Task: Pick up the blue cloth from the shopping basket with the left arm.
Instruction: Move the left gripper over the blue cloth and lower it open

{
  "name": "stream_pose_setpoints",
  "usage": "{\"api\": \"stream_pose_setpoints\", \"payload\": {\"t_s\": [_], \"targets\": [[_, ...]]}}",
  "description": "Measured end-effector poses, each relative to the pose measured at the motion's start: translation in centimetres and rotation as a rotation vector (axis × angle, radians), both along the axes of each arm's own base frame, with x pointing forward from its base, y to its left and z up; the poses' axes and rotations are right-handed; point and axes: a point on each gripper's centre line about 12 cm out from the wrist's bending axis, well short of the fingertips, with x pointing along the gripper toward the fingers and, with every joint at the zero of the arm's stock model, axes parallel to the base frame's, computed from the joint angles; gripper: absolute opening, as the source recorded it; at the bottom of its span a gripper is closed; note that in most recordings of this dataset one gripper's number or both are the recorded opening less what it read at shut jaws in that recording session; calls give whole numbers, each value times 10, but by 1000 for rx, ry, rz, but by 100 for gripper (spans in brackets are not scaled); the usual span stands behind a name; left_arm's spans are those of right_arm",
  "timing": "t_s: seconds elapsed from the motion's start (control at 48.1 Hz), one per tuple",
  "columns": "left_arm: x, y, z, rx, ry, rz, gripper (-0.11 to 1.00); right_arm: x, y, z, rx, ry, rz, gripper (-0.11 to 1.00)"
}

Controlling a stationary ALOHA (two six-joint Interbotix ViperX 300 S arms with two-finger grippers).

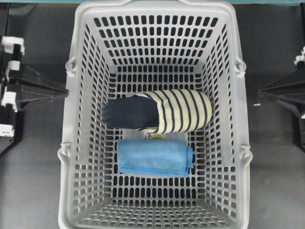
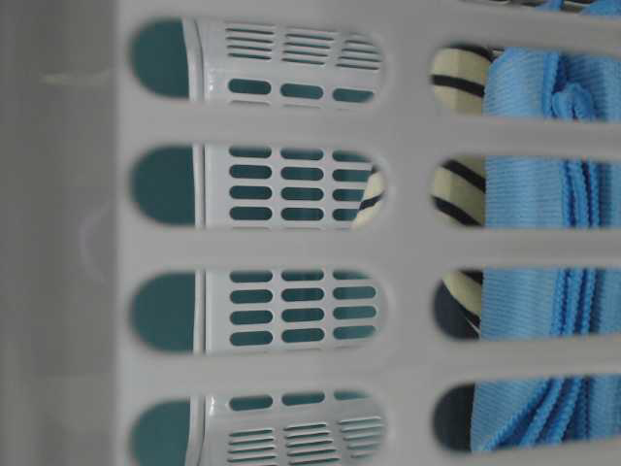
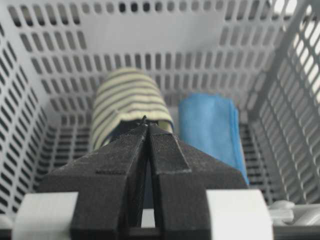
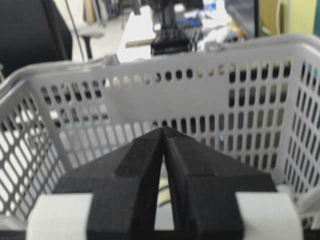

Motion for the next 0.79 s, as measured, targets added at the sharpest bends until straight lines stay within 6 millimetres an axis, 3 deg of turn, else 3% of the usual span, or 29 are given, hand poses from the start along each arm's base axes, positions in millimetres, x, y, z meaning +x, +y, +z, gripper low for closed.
{"api": "stream_pose_setpoints", "payload": {"t_s": [0.229,0.499,0.603,0.791], "targets": [[38,-6,6,9,236,-13,0,-6,0,-3,0,100,4,3],[85,-15,8,19,381,-29,6,-10,1,4,2,77,7,46],[106,-21,5,10,440,-34,25,-10,1,5,-1,72,7,56],[148,-33,-7,-2,583,-37,78,-10,1,5,-3,67,7,58]]}}
